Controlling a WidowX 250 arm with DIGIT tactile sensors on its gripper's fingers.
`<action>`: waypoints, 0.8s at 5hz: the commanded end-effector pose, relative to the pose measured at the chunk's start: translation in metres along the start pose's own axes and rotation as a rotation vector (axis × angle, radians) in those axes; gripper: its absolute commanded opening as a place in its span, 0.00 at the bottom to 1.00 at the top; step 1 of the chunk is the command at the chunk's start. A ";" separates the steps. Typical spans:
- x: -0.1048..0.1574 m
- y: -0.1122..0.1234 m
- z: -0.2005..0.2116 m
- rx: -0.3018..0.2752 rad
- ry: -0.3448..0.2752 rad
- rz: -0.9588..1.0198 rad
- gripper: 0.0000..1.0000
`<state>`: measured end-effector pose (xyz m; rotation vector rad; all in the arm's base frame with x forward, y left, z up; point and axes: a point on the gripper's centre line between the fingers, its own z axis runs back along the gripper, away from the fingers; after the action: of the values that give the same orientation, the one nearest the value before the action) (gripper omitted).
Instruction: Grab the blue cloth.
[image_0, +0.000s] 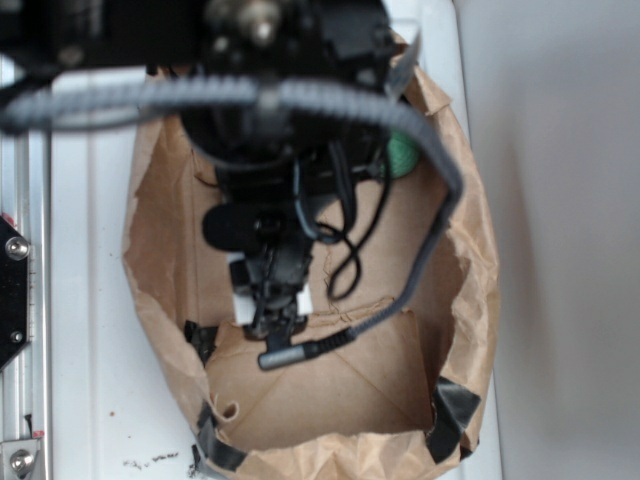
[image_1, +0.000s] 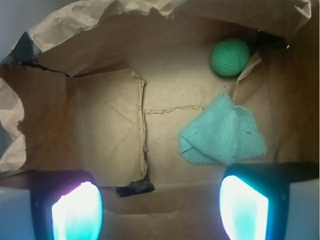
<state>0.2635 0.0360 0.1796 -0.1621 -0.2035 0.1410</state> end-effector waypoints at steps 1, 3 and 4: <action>0.007 0.015 -0.021 0.007 -0.050 -0.073 1.00; -0.015 0.022 -0.055 0.083 -0.030 -0.138 1.00; -0.015 0.029 -0.063 0.112 -0.027 -0.133 1.00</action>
<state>0.2548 0.0516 0.0999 -0.0415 -0.2018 0.0325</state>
